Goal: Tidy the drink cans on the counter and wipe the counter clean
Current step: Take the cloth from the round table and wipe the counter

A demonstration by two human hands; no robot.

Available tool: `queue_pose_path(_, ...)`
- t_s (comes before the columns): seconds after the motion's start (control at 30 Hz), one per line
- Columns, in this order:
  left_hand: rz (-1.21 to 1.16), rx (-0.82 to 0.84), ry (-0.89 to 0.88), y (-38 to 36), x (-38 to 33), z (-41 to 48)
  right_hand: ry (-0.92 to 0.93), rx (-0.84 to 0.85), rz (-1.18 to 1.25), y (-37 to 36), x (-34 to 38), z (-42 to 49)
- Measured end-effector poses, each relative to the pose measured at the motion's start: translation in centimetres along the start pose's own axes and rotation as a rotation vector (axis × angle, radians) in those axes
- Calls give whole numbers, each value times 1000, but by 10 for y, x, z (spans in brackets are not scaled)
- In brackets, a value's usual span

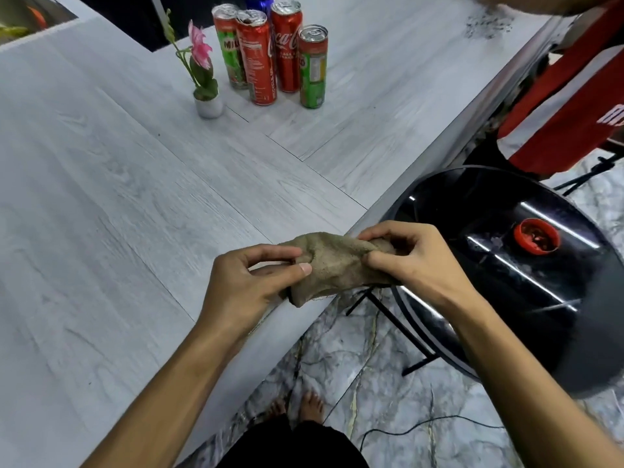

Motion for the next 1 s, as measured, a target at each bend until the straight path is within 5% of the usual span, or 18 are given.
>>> queue_pose_path(0.67, 91, 217, -27, -64, 17, 1, -11, -290, 114, 36, -48, -93)
queue_pose_path(1.0, 195, 356, -43, -157, 41, 16, -10, -466, 166, 98, -98, -138)
Point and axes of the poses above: each hand's wrist, its own z-axis towards the middle knuckle, its own y-axis out of the back of the hand, x = y × z, the point moved 2 cm from there along z, towards the middle knuckle, and after that the axes turned 7 degrees about y, right-handed, at the moved point
